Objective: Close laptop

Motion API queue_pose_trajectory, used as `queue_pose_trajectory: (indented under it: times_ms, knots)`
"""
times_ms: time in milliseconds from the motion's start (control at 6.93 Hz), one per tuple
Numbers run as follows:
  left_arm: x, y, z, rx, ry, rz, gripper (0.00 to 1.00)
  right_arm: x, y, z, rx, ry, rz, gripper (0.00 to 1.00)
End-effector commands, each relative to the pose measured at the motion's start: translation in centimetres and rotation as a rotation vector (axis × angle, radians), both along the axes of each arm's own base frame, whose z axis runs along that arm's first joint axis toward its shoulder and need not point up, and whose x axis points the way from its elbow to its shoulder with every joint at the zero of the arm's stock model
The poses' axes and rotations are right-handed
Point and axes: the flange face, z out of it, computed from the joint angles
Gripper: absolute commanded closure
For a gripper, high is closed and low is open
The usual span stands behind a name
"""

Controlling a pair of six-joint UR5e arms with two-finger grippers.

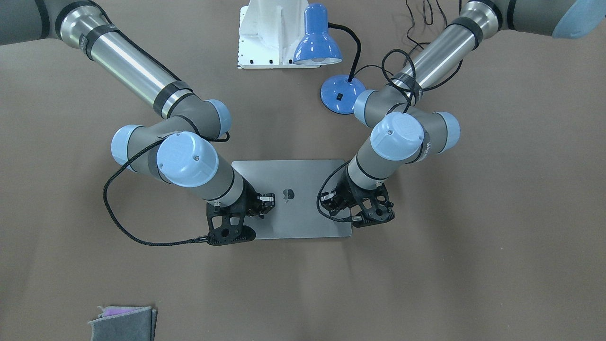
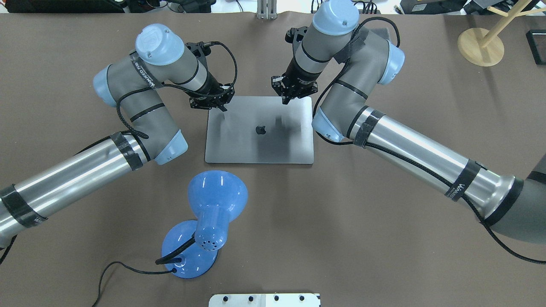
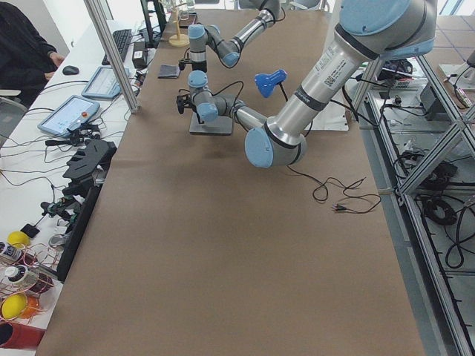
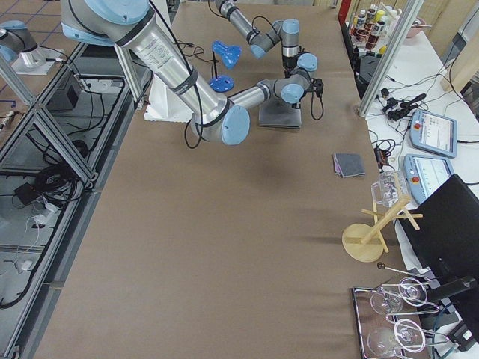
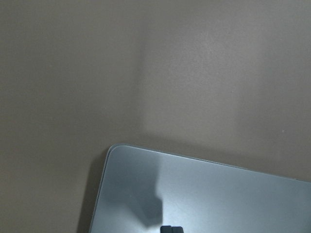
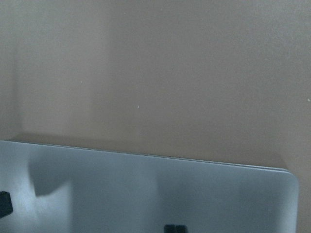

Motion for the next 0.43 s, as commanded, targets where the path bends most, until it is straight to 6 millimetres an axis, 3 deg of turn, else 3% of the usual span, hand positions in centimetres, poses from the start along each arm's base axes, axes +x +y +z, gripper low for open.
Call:
queue_pose_trajectory:
  times_ms: [0, 289]
  knots:
    - [0.0, -0.1, 0.0, 0.0, 0.0, 0.0, 1.0, -0.9, 0.4, 0.9, -0.011, 0.014, -0.009, 1.0]
    - [-0.2, -0.4, -1.3, 0.008, 0.013, -0.002, 1.0, -2.7, 1.4, 1.9, -0.008, 0.04, -0.011, 1.0]
